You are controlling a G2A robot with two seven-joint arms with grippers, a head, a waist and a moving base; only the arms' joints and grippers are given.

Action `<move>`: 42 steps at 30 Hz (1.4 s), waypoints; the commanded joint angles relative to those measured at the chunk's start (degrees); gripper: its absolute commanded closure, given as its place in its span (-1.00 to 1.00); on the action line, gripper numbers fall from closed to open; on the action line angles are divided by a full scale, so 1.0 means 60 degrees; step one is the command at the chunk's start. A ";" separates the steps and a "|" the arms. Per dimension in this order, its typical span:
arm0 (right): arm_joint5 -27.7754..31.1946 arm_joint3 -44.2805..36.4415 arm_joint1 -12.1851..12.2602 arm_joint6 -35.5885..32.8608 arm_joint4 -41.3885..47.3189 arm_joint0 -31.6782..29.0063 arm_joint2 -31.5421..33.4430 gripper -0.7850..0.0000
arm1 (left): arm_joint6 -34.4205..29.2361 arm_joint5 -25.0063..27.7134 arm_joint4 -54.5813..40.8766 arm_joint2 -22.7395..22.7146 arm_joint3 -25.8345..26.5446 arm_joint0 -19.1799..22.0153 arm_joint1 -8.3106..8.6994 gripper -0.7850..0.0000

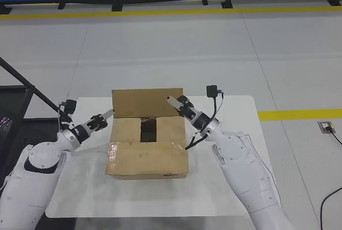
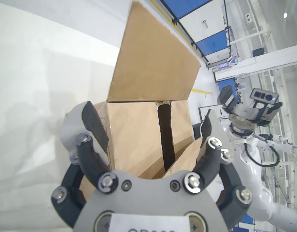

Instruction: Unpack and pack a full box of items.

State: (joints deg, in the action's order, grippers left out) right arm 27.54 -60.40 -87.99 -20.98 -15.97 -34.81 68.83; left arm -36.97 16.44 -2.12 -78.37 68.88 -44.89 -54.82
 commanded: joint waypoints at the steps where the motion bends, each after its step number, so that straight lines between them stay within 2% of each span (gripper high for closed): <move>1: -0.0378 0.0199 0.0005 0.0310 -0.0270 0.0115 0.0025 -1.00 | -0.0293 0.0234 -0.0552 -0.0634 0.0382 -0.0414 0.0115 -1.00; 5: -0.1256 0.0968 -0.0008 0.0977 -0.0898 0.0529 0.0018 -1.00 | -0.1201 0.0627 -0.1212 -0.1559 0.1507 -0.1499 0.0316 -1.00; 8: -0.1519 0.1895 -0.0061 0.1053 -0.0943 0.1037 -0.0063 -1.00 | -0.1492 0.0818 -0.1215 -0.1959 0.2343 -0.2276 0.0404 -1.00; 12: -0.1146 0.3360 -0.0168 0.0862 -0.0652 0.1809 -0.0196 -1.00 | -0.1756 0.0926 -0.1542 -0.2278 0.3163 -0.3057 0.0455 -1.00; 17: -0.0742 0.4935 -0.0403 0.1024 -0.0431 0.2571 -0.0510 -1.00 | -0.1970 0.1034 -0.1565 -0.2483 0.3680 -0.3636 0.0498 -1.00; 24: -0.0081 0.6356 -0.0743 0.0800 0.0125 0.3205 -0.0770 -1.00 | -0.2244 0.1213 -0.1296 -0.2472 0.3968 -0.4044 0.0535 -1.00; 29: 0.0999 0.6802 -0.0913 0.0061 0.1021 0.3409 -0.0671 -1.00 | -0.2221 0.1169 -0.1072 -0.2345 0.4103 -0.4125 0.0540 -1.00; 38: 0.2597 0.7063 -0.0786 -0.1628 0.2389 0.3627 -0.0142 -1.00 | -0.1802 0.1096 -0.0527 -0.2124 0.4228 -0.4165 0.0526 -1.00; 42: 0.3138 0.6801 -0.0659 -0.2860 0.3044 0.3522 0.0098 -1.00 | -0.1825 0.1140 -0.0443 -0.2016 0.4266 -0.4174 0.0525 -1.00</move>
State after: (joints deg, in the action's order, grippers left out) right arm 45.70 -19.10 -92.16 -35.40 1.06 -13.49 69.04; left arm -47.75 23.18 -4.92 -90.68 94.42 -69.95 -51.67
